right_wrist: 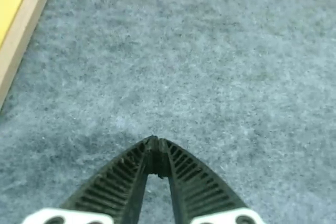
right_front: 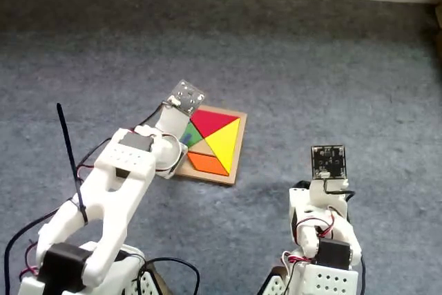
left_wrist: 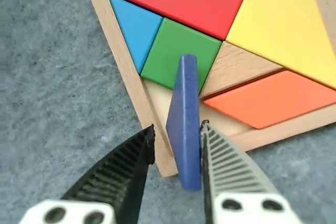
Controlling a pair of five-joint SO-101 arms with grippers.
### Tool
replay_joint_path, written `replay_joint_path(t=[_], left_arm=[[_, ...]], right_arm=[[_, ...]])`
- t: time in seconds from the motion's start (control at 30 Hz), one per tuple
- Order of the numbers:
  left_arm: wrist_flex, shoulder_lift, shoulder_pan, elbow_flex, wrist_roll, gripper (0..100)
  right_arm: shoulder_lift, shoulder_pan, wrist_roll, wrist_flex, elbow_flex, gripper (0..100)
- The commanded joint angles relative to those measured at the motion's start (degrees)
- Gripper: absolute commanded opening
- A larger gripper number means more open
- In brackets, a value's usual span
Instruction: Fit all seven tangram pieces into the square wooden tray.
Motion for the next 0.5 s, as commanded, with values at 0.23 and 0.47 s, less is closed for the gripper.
replay_joint_path(t=[0.23, 0.47], left_arm=[[6.4, -16.5, 4.5, -1.0, 5.4, 16], [-1.3, -15.7, 4.5, 5.3, 5.5, 15]], right_arm=[[0.0, 0.8, -0.2, -0.6, 6.6, 0.9], [0.0, 0.8, -0.2, -0.6, 6.6, 0.9]])
